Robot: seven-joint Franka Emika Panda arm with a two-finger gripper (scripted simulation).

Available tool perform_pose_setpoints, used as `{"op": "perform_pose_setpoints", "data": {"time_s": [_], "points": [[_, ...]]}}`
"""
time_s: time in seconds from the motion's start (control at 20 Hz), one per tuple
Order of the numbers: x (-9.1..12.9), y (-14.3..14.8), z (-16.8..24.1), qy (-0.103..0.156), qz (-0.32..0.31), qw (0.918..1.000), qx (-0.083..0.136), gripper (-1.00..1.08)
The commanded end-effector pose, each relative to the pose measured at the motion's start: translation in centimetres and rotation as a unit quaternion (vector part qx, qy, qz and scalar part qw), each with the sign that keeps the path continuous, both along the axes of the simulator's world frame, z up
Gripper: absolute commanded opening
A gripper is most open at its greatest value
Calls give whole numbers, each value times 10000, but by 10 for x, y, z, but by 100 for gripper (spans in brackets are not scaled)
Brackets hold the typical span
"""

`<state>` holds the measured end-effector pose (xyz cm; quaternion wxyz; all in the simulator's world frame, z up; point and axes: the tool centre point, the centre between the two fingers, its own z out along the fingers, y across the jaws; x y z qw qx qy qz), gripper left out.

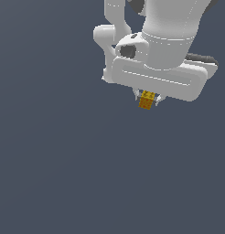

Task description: Pick up the object and move it to a goal position.

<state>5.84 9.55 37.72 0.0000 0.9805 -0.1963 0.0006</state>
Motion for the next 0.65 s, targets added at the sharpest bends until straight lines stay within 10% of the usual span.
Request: {"op": "perform_pose_setpoints", "data": {"time_s": [0.0, 0.6], "points": [[1, 4, 14, 6, -2, 10000, -1, -100], [4, 11, 37, 6, -2, 10000, -1, -100]]}}
